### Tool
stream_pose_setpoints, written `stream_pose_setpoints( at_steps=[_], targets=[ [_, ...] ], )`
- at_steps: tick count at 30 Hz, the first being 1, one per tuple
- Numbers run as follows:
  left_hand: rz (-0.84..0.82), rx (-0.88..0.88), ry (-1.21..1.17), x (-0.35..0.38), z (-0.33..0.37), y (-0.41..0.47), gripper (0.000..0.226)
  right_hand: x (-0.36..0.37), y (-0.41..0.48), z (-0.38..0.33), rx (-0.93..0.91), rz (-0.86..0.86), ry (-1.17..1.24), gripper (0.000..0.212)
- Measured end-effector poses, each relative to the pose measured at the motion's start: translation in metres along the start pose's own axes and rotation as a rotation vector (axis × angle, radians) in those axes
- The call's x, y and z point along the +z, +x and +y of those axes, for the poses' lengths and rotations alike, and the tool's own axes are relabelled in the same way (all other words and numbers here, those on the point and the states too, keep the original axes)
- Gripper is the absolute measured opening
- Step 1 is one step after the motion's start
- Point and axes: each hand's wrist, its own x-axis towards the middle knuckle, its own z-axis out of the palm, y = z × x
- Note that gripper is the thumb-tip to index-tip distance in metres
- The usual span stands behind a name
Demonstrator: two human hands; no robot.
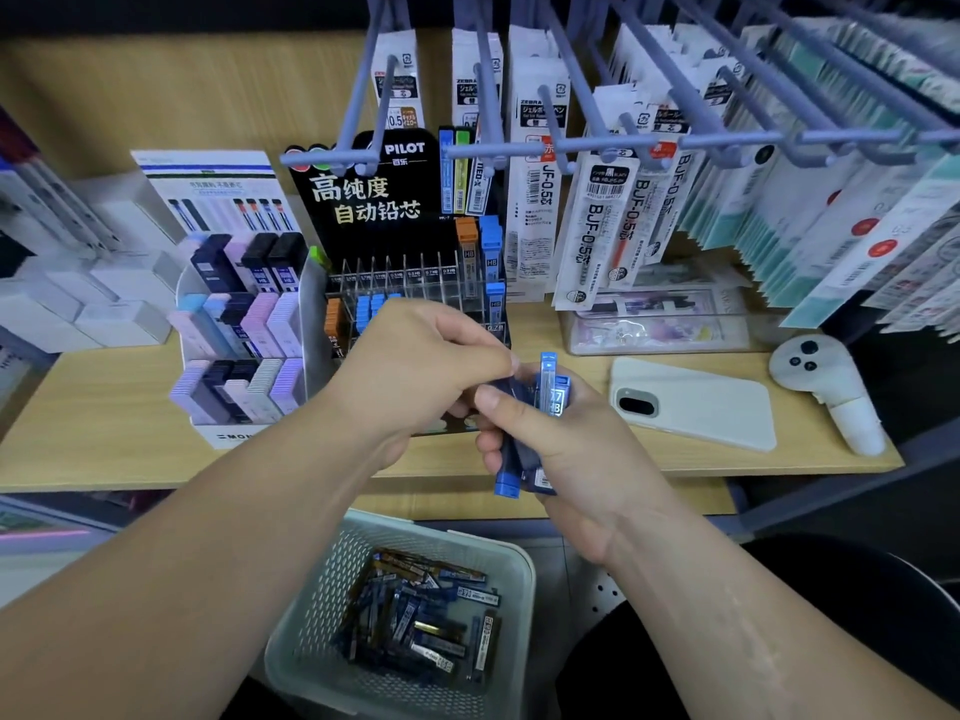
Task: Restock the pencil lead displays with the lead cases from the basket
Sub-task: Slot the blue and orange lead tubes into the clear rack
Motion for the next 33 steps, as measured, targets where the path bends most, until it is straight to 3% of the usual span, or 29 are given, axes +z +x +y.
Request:
stream_pose_setpoints(
  at_steps=[13, 20, 23, 26, 33],
  targets=[
    [0.136, 0.087, -0.196, -0.015, 0.005, 0.01, 0.019, 0.0, 0.001, -0.004, -0.003, 0.155, 0.064, 0.019],
    [0.239, 0.271, -0.085, -0.026, 0.023, 0.03, 0.023, -0.003, 0.004, -0.005, -0.06, 0.23, 0.091, 0.008],
    [0.362, 0.429, 0.211, -0.026, 0.02, 0.044, 0.024, -0.005, 0.004, -0.005, -0.06, 0.241, 0.084, 0.008],
    [0.345, 0.509, 0.432, -0.014, 0.006, 0.053, 0.019, -0.006, 0.003, -0.006, -0.063, 0.247, 0.078, 0.009],
    [0.369, 0.533, 0.418, -0.009, -0.012, 0.077, 0.015, -0.011, 0.005, -0.006, -0.073, 0.285, 0.093, 0.012]
  ],
)
